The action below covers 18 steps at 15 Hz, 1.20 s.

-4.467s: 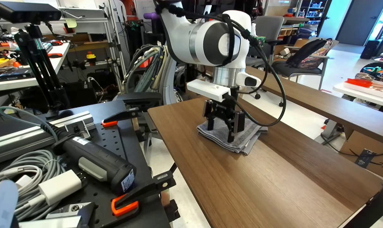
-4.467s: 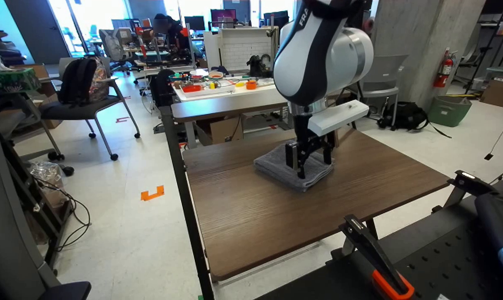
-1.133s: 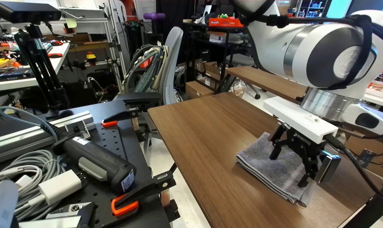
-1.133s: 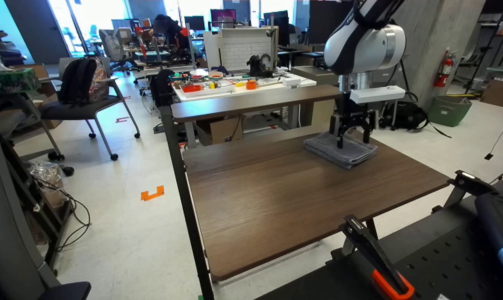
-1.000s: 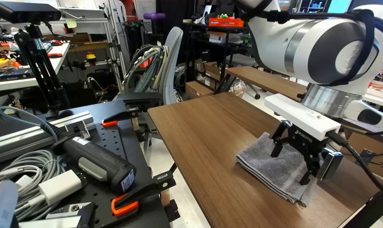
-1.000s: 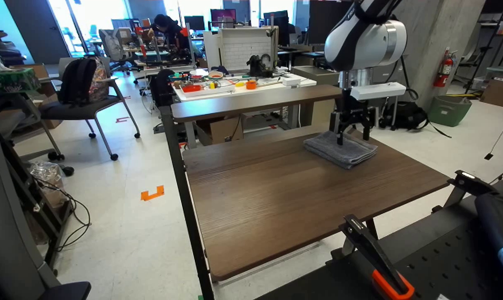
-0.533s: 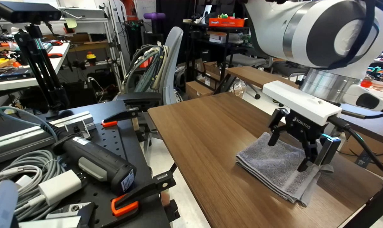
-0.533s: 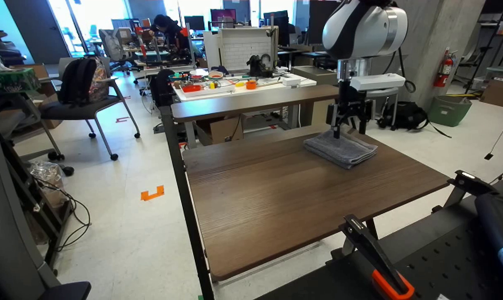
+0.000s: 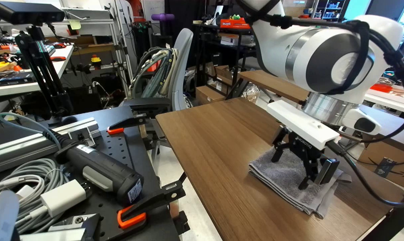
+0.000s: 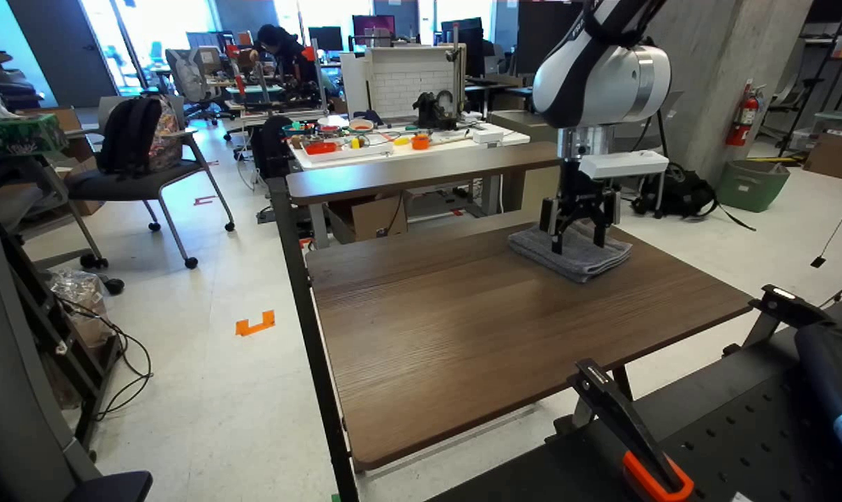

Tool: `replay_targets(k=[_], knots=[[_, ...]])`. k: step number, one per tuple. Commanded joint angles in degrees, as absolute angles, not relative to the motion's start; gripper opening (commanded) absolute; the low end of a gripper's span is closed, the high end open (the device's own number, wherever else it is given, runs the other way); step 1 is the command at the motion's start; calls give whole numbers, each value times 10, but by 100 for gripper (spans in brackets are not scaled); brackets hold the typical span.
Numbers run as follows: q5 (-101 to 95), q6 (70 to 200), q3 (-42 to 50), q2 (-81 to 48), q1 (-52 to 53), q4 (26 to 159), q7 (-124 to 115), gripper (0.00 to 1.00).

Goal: Use the towel to wipe the table

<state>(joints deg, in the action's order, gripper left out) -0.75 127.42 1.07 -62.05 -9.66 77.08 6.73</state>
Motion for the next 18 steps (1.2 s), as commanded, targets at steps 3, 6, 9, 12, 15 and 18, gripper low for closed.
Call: replay_targets(k=[3, 6, 9, 12, 15, 18], knots=[[-15, 1307, 15, -656, -75, 752, 65, 100], [-26, 1335, 16, -653, -51, 777, 60, 100], [-42, 1368, 17, -656, -16, 801, 46, 100], [-59, 1390, 20, -653, 19, 814, 23, 100], [-68, 1408, 17, -648, 48, 826, 7, 100], [-66, 1422, 13, -637, 73, 843, -7, 100]])
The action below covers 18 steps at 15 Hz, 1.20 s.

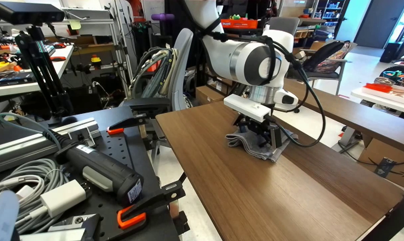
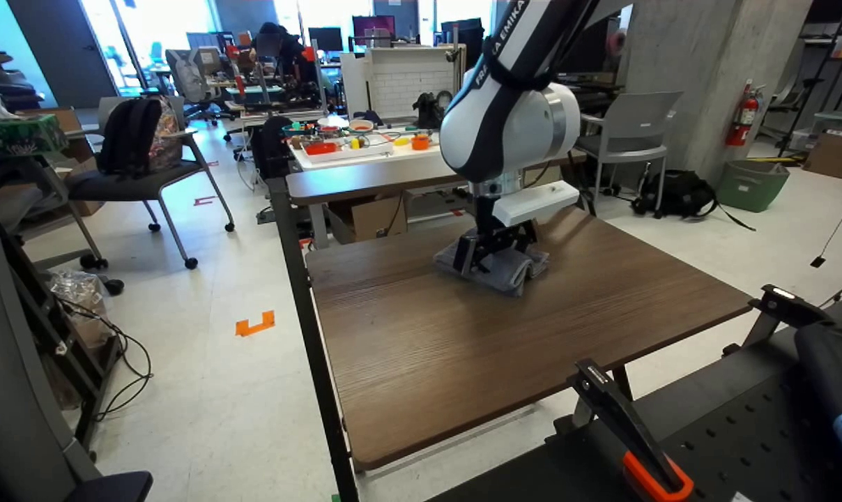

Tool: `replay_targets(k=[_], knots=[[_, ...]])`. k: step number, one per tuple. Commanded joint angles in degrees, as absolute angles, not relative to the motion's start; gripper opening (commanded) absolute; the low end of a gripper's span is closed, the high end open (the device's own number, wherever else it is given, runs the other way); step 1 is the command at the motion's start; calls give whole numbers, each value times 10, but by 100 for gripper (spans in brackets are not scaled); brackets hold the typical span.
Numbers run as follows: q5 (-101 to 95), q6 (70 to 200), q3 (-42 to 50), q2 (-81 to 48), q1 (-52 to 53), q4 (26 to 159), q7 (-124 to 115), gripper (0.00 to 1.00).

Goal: Use the towel to wipe the table

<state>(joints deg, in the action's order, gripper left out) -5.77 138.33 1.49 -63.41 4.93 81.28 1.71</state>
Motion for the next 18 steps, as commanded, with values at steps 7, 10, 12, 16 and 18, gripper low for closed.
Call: replay_targets(k=[7, 10, 12, 16, 18], knots=[[-66, 1466, 17, -595, 105, 908, -30, 100], [-68, 1495, 29, -527, 122, 992, -63, 100], [-63, 1526, 22, -480, 120, 1047, -67, 100], [-61, 1524, 16, -475, 112, 1043, -54, 100], [-61, 1524, 15, -456, 111, 1060, -55, 100]])
